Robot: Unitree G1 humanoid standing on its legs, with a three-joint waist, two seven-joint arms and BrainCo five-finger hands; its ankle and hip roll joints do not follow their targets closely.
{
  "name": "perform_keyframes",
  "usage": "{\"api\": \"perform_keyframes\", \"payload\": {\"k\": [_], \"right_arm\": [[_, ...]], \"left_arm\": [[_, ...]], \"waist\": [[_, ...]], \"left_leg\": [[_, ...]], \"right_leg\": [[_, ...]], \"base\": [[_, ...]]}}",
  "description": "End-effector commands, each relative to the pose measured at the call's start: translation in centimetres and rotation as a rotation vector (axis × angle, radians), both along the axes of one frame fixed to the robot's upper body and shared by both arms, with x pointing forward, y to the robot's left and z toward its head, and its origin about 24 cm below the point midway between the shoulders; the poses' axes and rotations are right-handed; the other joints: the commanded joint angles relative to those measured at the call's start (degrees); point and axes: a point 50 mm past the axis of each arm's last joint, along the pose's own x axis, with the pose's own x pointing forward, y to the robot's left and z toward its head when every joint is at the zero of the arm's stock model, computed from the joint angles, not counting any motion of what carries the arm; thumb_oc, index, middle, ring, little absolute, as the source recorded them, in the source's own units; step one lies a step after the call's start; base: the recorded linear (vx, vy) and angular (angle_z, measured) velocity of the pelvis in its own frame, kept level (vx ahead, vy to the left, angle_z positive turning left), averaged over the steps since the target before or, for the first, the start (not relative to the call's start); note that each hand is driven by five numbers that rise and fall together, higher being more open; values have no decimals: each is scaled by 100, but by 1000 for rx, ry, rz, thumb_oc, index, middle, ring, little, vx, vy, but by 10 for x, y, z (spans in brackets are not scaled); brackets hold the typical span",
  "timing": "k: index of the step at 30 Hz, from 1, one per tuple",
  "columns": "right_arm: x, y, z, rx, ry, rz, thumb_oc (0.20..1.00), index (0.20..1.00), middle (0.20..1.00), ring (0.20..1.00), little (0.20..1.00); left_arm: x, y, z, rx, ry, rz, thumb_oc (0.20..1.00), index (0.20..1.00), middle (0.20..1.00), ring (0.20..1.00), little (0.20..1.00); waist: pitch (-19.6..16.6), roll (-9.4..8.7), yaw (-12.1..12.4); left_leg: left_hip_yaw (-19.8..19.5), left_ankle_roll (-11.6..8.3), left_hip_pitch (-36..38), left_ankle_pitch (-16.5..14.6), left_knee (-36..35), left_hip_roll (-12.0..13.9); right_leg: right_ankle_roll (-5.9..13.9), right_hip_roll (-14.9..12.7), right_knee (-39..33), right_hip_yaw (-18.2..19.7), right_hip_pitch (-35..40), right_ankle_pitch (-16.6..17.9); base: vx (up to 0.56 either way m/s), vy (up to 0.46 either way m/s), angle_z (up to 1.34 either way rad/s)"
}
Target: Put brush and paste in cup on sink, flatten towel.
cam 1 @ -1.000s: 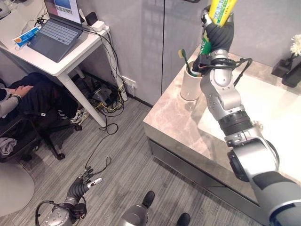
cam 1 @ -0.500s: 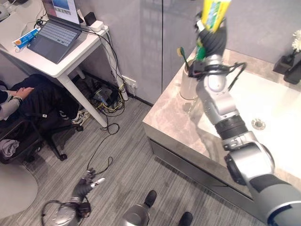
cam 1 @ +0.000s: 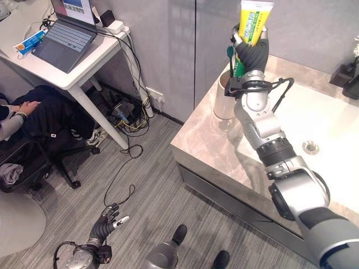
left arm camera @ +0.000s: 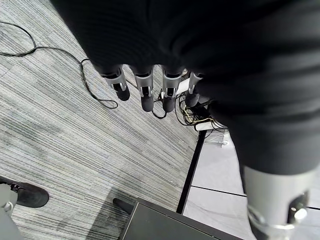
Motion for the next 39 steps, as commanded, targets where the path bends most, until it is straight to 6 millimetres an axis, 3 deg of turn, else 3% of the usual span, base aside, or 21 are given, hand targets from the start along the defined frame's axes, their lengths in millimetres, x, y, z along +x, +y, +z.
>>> {"api": "perform_keyframes", "payload": {"k": [1,10,18,23,27,28,31,32,33,36,38,39], "right_arm": [[-17,-2,50,-36,-213,-1,1000,1000,1000,1000,1000],[-17,-1,47,-38,-208,0,1000,1000,1000,1000,1000],[-23,12,40,-71,-213,42,1000,1000,1000,1000,1000],[-28,6,41,-65,-242,26,1000,1000,1000,1000,1000],[-66,-3,47,-161,-423,-38,1000,1000,1000,1000,1000],[-67,-3,46,-162,-421,-39,1000,1000,1000,1000,1000],[-99,-30,40,-381,-530,-184,1000,1000,1000,1000,1000],[-135,-71,42,-628,-633,-466,1000,1000,1000,1000,1000],[-136,-72,41,-627,-628,-467,1000,1000,1000,1000,1000],[-160,-111,41,-752,-635,-695,1000,1000,1000,1000,1000],[-184,-149,32,-776,-568,-883,1000,1000,1000,1000,1000],[-191,-154,30,-755,-567,-907,1000,1000,1000,1000,1000]], "left_arm": [[-3,10,8,67,-11,-48,1000,1000,1000,1000,1000],[0,10,6,72,-13,-41,1000,1000,1000,1000,1000],[9,3,-6,78,16,-49,1000,1000,1000,1000,1000],[11,4,-9,108,22,-53,1000,1000,1000,1000,1000],[32,8,7,162,-88,8,1000,1000,1000,1000,1000],[32,8,7,162,-87,8,1000,1000,1000,1000,1000],[50,10,31,139,-236,115,1000,1000,1000,1000,1000],[40,15,85,105,-480,161,1000,1000,1000,1000,1000],[39,15,85,107,-476,159,1000,1000,1000,1000,1000],[29,28,125,166,-642,186,1000,1000,1000,1000,1000],[29,39,156,243,-782,233,1000,1000,1000,1000,1000],[30,40,154,240,-780,254,1000,1000,1000,1000,1000]], "waist": [[-39,-200,49],[-60,-211,6],[-127,-203,-97],[-174,-181,-143],[-222,-144,-388],[-223,-142,-382],[-243,-148,-726],[-250,-90,-812],[-279,-107,-802],[-325,-89,-1050],[-310,-66,-1383],[-336,-70,-1457]], "left_leg": [[27,23,-140,124,-91,-51],[42,29,-112,111,-91,-52],[189,13,-5,80,-91,-1],[240,-3,57,68,-91,33],[461,-68,191,52,-91,148],[464,-70,197,50,-91,150],[637,-135,315,12,-91,248],[683,-132,323,69,-91,278],[683,-139,333,27,-91,281],[766,-149,390,0,-91,332],[881,-157,430,7,-91,398],[912,-167,461,-42,-91,426]], "right_leg": [[533,-502,53,-63,866,87],[532,-512,53,-43,880,112],[524,-521,53,50,901,117],[512,-502,53,71,942,83],[480,-474,53,162,956,44],[479,-473,53,166,960,43],[458,-444,53,260,968,-21],[457,-428,53,285,934,32],[459,-426,53,287,943,-1],[469,-391,53,379,911,-23],[466,-352,53,521,834,5],[464,-341,53,581,809,-29]], "base": [[0,0,0],[0,0,0],[-6,1,-5],[-25,-8,-5],[-43,-21,-7],[-38,-30,-29],[-33,-39,-27],[-18,-33,-5],[-58,-23,-12],[11,-17,-19],[-15,-22,-35],[-18,-28,-7]]}}
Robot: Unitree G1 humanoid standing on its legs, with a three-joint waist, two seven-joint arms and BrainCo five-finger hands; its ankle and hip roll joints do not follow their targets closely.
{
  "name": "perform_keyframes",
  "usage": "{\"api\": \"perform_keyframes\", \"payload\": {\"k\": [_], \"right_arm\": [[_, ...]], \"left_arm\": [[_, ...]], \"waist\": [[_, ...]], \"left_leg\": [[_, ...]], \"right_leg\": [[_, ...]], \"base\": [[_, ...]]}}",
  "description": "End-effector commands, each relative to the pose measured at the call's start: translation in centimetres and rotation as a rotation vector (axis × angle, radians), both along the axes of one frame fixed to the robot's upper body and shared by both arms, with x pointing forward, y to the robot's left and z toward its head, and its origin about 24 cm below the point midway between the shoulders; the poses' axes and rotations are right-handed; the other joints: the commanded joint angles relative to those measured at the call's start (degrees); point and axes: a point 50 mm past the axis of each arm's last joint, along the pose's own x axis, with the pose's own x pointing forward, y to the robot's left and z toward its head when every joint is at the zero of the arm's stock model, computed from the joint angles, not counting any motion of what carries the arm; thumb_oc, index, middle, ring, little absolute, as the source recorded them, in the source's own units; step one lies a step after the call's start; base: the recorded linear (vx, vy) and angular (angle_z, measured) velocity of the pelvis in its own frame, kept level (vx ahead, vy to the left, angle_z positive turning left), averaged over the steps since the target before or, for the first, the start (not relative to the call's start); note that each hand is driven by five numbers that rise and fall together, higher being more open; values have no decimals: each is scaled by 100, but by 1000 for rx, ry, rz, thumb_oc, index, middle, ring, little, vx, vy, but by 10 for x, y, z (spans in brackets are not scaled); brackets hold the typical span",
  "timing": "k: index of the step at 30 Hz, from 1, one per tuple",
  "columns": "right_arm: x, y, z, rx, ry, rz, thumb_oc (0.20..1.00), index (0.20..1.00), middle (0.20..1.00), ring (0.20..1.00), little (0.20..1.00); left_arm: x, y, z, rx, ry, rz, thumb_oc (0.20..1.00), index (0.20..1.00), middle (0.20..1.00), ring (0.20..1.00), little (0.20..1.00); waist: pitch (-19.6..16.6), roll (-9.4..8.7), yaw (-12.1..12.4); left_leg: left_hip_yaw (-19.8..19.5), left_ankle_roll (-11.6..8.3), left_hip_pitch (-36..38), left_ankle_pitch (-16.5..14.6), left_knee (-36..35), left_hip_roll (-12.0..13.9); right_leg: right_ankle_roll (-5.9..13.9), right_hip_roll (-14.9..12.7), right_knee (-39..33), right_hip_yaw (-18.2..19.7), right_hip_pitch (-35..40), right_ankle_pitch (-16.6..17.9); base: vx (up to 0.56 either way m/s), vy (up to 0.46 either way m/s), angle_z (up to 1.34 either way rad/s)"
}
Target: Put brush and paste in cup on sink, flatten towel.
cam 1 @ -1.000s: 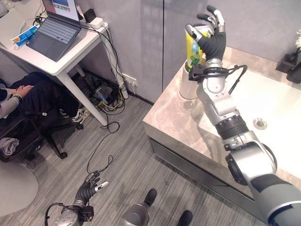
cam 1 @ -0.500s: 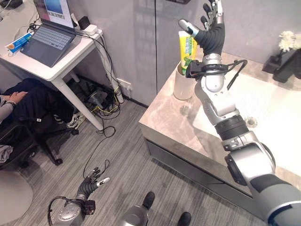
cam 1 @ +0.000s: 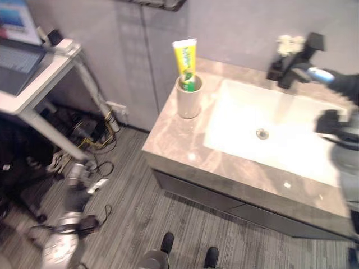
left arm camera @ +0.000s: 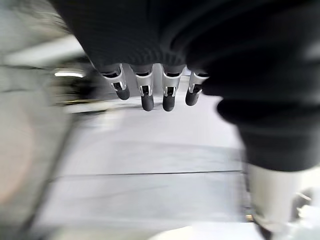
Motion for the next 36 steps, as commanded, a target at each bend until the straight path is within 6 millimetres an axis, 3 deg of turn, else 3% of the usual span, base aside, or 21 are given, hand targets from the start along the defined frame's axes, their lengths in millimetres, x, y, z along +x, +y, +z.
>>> {"api": "perform_keyframes", "payload": {"k": [1,4,5,6,7,8,9,10,14,15,17,18,20,25,26,28,30,31,34,35,36], "right_arm": [[-20,-37,2,64,-99,-197,1000,1000,1000,1000,1000],[-42,-80,-21,235,-105,-360,1000,1000,1000,1000,1000],[-44,-86,-25,268,-105,-383,1000,1000,1000,1000,1000],[-50,-100,-37,320,-83,-449,1000,1000,1000,1000,1000],[-50,-100,-37,321,-83,-450,1000,1000,1000,1000,1000],[-60,-117,-62,436,-53,-512,1000,1000,1000,1000,1000],[-61,-117,-62,438,-54,-512,1000,1000,1000,1000,1000],[-66,-132,-99,672,-43,-505,1000,1000,1000,1000,1000],[-82,-165,-172,990,77,-652,1000,1000,1000,1000,1000],[-76,-161,-200,1152,93,-574,1000,1000,1000,1000,1000],[-79,-161,-209,1218,81,-556,1000,1000,1000,1000,1000],[-84,-162,-237,1342,141,-575,1000,1000,1000,1000,1000],[-85,-162,-257,1445,177,-571,1000,1000,1000,1000,1000],[-90,-144,-316,1634,408,-610,1000,1000,1000,1000,1000],[-89,-145,-316,1634,409,-607,1000,1000,1000,1000,1000],[-98,-127,-356,1743,617,-658,1000,1000,1000,1000,1000],[-98,-122,-366,1754,716,-665,1000,1000,1000,1000,1000],[-100,-107,-386,1767,923,-683,1000,1000,1000,1000,1000],[-92,-73,-411,1623,1336,-628,1000,1000,1000,1000,1000],[-88,-68,-413,1594,1383,-605,1000,1000,1000,1000,1000],[-81,-52,-419,1419,1573,-561,1000,1000,1000,1000,1000]], "left_arm": [[2,11,19,63,-131,73,1000,1000,1000,1000,1000],[0,11,44,119,-258,104,1000,1000,1000,1000,1000],[-1,13,47,134,-271,119,950,950,950,950,950],[-3,15,54,158,-310,149,605,605,605,605,605],[-3,14,54,158,-310,149,539,539,539,539,539],[-3,14,54,143,-336,175,200,200,200,200,200],[-3,14,54,145,-335,173,200,200,200,200,200],[1,13,41,103,-291,182,200,200,200,200,200],[11,12,20,88,-175,133,200,200,200,200,200],[15,10,10,90,-120,111,200,200,200,200,200],[18,10,5,103,-84,102,200,200,200,200,200],[20,13,2,149,-57,110,200,200,200,200,200],[19,15,-5,114,-37,130,200,200,200,200,200],[15,16,-25,42,28,155,200,200,200,200,200],[15,17,-25,41,28,156,200,200,200,200,200],[21,10,-37,-16,70,121,200,200,200,200,200],[25,8,-40,-29,80,100,200,200,200,200,200],[31,2,-41,-33,97,46,200,200,200,200,200],[41,-4,-43,-56,111,-11,200,200,200,200,200],[42,-4,-45,-54,124,-19,200,200,200,200,200],[47,-5,-46,-64,122,-23,200,200,200,200,200]], "waist": [[-311,-71,-360],[-337,-29,-739],[-344,-16,-790],[-324,-20,-894],[-336,-23,-875],[-329,8,-1059],[-331,0,-1040],[-326,50,-1161],[-300,138,-1304],[-251,182,-1351],[-238,248,-1400],[-194,291,-1426],[-160,362,-1453],[-50,538,-1365],[-58,543,-1367],[1,652,-1352],[15,696,-1350],[50,762,-1317],[90,824,-1280],[89,832,-1283],[100,836,-1267]], "left_leg": [[229,-312,-311,89,17,399],[437,-331,-240,6,17,513],[469,-331,-218,0,17,536],[564,-330,-188,14,17,588],[571,-334,-180,-16,17,593],[676,-347,-143,-36,17,645],[686,-350,-138,-40,17,652],[786,-351,-67,-62,17,712],[914,-379,-18,-52,17,793],[933,-395,-21,0,17,821],[920,-414,-25,-13,17,844],[925,-421,-34,38,17,863],[975,-441,-31,22,17,877],[1151,-493,-89,99,17,937],[1155,-495,-99,100,17,939],[1148,-529,-159,158,17,941],[1143,-549,-197,183,17,941],[1120,-573,-247,233,17,937],[1090,-593,-313,268,17,930],[1097,-599,-355,303,17,936],[1094,-606,-375,324,17,939]], "right_leg": [[404,-328,14,-63,395,-107],[383,-260,14,269,224,-125],[385,-251,14,320,197,-124],[387,-221,14,439,147,-92],[389,-219,14,455,146,-109],[384,-180,14,585,93,-110],[381,-174,14,596,92,-109],[378,-126,14,723,58,-100],[337,-50,14,839,30,-87],[296,-11,14,876,16,-70],[270,7,14,897,3,-124],[262,41,14,916,-23,-102],[263,63,14,980,-79,-110],[235,113,14,1144,-289,-57],[234,116,14,1148,-300,-56],[203,127,14,1129,-360,-57],[189,133,14,1108,-393,-56],[167,145,14,1069,-425,-57],[163,154,14,1038,-477,-71],[151,163,14,1039,-522,-45],[145,169,14,1041,-542,-39]], "base": [[24,-32,-24],[4,-28,-48],[10,-45,-50],[-4,-35,-50],[-2,-66,-59],[23,-49,-57],[21,-92,-53],[18,-55,-45],[-10,-71,-29],[-26,-72,-17],[-14,-48,-3],[-11,-38,-1],[0,0,0],[-13,-36,-18],[-5,-41,-12],[-11,-46,1],[-5,-18,0],[-13,-46,2],[-9,-36,4],[-1,-38,-1],[-4,-35,-1]]}}
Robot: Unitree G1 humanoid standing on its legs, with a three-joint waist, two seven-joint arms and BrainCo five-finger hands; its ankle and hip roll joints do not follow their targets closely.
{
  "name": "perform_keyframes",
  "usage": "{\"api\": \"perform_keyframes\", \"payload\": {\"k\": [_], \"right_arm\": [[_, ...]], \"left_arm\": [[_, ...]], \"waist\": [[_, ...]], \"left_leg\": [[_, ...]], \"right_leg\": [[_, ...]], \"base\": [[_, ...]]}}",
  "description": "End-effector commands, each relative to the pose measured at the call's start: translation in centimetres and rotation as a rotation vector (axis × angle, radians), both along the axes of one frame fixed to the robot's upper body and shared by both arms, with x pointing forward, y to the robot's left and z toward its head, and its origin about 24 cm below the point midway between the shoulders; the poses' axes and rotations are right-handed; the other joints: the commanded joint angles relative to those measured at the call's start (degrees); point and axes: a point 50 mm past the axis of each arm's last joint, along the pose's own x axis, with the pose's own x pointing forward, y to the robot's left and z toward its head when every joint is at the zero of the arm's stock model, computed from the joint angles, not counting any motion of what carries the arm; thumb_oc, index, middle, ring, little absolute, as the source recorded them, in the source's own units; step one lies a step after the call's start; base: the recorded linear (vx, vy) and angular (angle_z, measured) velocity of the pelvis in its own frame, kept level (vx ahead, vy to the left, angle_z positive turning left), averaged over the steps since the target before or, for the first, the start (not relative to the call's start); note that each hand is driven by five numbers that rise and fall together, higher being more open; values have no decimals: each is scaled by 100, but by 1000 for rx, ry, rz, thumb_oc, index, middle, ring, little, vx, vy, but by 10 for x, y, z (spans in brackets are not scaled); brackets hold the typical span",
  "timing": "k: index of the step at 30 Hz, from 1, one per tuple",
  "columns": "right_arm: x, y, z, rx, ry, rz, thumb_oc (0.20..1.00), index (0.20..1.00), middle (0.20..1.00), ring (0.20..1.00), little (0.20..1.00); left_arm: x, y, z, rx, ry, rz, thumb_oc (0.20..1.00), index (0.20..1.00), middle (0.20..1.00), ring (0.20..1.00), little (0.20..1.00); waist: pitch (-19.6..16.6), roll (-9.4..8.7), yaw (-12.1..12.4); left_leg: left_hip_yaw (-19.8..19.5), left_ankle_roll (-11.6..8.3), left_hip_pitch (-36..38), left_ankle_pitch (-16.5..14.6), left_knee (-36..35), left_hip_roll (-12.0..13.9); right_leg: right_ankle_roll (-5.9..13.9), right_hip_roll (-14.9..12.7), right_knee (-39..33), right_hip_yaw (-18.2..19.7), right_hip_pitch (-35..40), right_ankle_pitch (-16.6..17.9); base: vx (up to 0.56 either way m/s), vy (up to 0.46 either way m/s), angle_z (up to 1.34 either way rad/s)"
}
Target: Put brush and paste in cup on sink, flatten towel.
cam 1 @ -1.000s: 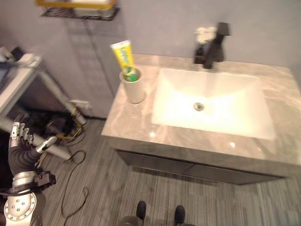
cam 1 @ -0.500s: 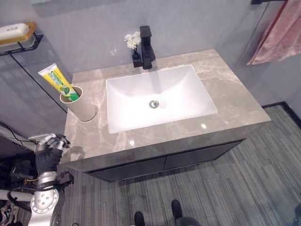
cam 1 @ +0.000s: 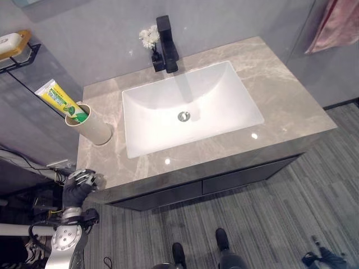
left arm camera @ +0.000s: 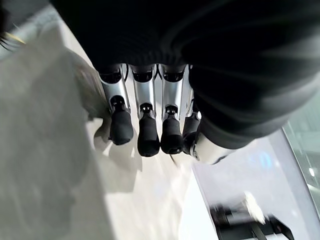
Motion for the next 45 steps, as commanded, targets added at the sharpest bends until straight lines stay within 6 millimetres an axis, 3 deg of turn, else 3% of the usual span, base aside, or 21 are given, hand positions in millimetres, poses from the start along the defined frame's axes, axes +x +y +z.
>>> {"api": "perform_keyframes", "payload": {"k": [1,2,3,4,7,13,22,34,45], "right_arm": [[28,25,-4,26,73,337,1000,1000,1000,1000,1000],[29,25,-4,26,74,337,1000,1000,1000,1000,1000],[46,53,-9,8,139,634,1000,1000,1000,1000,1000],[49,52,-7,4,138,640,1000,1000,1000,1000,1000],[64,76,-6,-6,128,840,1000,1000,1000,1000,1000],[55,76,-10,-7,152,835,1000,1000,1000,1000,1000],[25,63,-19,17,229,721,1000,1000,1000,1000,1000],[24,74,-22,13,260,823,1000,1000,1000,1000,1000],[18,66,-22,-13,308,831,1000,1000,1000,1000,1000]], "left_arm": [[14,7,5,3,-15,-30,200,200,200,200,200],[14,7,5,3,-15,-30,200,200,200,200,200],[24,2,5,-3,-15,-40,200,200,200,200,200],[27,2,6,8,-16,-43,200,200,200,200,200],[42,0,12,19,-39,-42,200,200,200,200,200],[49,0,24,54,-83,-19,200,200,200,200,200],[61,5,36,87,-121,37,200,200,200,200,200],[89,19,63,203,-175,132,200,200,200,200,200],[112,43,104,306,-224,222,200,200,200,200,200]], "waist": [[-12,-93,-79],[-15,-92,-82],[10,-104,-57],[6,-110,-60],[30,-152,-78],[48,-235,-117],[-3,-416,-217],[67,-445,-362],[161,-430,-512]], "left_leg": [[-211,-561,-311,454,24,556],[-213,-561,-317,455,24,557],[-222,-567,-304,463,24,550],[-223,-569,-332,483,24,553],[-245,-574,-372,499,24,561],[-283,-567,-374,469,24,553],[-284,-520,-204,329,24,525],[-166,-521,-203,291,24,508],[-62,-542,-314,317,24,509]], "right_leg": [[292,-219,55,-186,164,-316],[292,-219,55,-187,159,-315],[289,-218,55,-203,177,-335],[281,-214,55,-204,150,-320],[270,-207,55,-231,136,-328],[252,-224,55,-317,184,-366],[246,-242,55,-374,391,-433],[293,-272,55,-272,289,-365],[343,-289,55,-138,49,-265]], "base": [[0,0,0],[0,0,0],[0,0,0],[23,-39,2],[12,-18,2],[20,2,2],[40,18,6],[0,8,-1],[-3,9,-6]]}}
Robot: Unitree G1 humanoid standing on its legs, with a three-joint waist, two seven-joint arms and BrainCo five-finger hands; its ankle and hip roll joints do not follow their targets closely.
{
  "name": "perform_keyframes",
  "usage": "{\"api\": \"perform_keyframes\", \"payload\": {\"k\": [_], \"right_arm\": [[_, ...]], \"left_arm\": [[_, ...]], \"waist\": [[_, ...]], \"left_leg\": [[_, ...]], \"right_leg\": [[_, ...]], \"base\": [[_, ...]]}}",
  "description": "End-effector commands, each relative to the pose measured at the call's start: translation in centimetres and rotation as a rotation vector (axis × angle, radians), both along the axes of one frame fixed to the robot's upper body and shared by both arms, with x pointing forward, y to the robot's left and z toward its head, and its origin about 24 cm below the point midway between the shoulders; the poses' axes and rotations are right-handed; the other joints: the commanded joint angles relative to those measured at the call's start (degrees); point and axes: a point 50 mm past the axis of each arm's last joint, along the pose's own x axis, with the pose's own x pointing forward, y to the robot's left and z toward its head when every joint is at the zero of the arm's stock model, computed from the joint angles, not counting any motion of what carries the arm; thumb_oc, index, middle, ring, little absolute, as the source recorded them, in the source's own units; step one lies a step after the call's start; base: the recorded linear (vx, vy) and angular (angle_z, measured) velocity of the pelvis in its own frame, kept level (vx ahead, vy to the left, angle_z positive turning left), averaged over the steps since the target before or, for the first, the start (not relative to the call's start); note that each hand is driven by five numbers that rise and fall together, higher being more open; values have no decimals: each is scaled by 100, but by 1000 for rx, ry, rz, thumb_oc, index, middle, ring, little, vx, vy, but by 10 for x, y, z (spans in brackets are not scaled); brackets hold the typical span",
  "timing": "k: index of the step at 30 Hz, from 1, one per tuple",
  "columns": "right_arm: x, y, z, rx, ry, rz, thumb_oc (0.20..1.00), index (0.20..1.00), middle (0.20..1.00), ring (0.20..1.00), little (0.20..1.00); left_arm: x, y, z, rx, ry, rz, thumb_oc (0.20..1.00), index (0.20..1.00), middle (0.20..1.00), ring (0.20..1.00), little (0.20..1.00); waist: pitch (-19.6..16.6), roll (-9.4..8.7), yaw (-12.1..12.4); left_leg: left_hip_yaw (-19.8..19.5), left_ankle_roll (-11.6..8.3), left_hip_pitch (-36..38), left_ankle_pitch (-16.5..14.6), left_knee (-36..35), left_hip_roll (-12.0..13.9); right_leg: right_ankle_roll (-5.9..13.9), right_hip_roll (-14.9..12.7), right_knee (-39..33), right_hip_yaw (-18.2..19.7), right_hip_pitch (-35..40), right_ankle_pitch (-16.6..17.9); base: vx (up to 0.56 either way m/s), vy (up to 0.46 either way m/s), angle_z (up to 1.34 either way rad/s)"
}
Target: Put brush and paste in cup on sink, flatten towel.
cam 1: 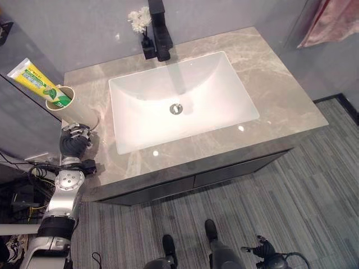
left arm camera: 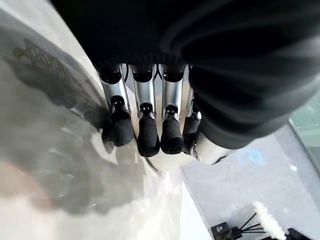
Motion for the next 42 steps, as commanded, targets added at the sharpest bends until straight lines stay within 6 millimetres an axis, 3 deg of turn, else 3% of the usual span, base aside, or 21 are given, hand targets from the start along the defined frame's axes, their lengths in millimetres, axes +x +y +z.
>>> {"api": "perform_keyframes", "payload": {"k": [1,16,20,21,23,26,31,39,42], "right_arm": [[1,-13,4,-60,7,2,1000,1000,1000,1000,1000],[29,-7,12,-55,-88,-4,1000,1000,1000,1000,1000],[17,-8,7,-62,-38,-6,1000,1000,1000,1000,1000],[17,-8,7,-62,-38,-6,1000,1000,1000,1000,1000],[4,-14,4,-69,-2,-28,1000,1000,1000,1000,1000],[-9,-20,2,-62,31,-72,1000,1000,1000,1000,1000],[-29,-20,-3,-25,73,-131,1000,1000,1000,1000,1000],[-21,-29,7,-50,-20,-124,1000,1000,1000,1000,1000],[-19,-31,9,-41,-46,-161,1000,1000,1000,1000,1000]], "left_arm": [[17,13,46,104,-117,63,200,200,200,200,200],[42,25,101,191,-171,144,200,200,200,200,200],[37,-5,95,168,-255,16,200,200,200,200,200],[37,-5,95,168,-255,16,200,200,200,200,200],[22,-27,82,194,-296,-68,200,200,200,200,200],[3,-37,66,169,-300,-145,200,200,200,200,200],[-38,-36,35,52,-266,-206,200,200,200,200,200],[-59,-26,11,128,-125,-201,200,200,200,200,200],[-66,-20,10,253,-77,-183,200,200,200,200,200]], "waist": [[20,57,-140],[234,-27,-247],[218,-123,-204],[218,-123,-204],[163,-198,-156],[-14,-265,-98],[-217,-397,57],[-229,-574,147],[-241,-619,166]], "left_leg": [[-67,-523,-204,287,29,508],[0,-567,-687,436,29,524],[33,-496,-434,284,29,498],[33,-496,-434,284,29,498],[-36,-407,-187,116,29,387],[-108,-352,42,3,29,310],[-213,-201,509,-214,29,177],[-405,17,478,-642,825,-81],[-379,171,340,-828,1091,-278]], "right_leg": [[403,-302,54,-111,124,-333],[460,-287,54,43,-467,-108],[458,-316,54,51,-229,-208],[458,-316,54,51,-229,-208],[450,-391,54,-11,97,-327],[437,-447,54,-74,407,-374],[482,-552,198,-267,943,-564],[592,-763,711,-316,1159,-696],[701,-957,916,-285,1031,-440]], "base": [[0,0,0],[-22,-2,-6],[56,39,-12],[71,53,-2],[127,67,3],[138,78,20],[96,112,21],[-17,128,13],[-102,223,14]]}}
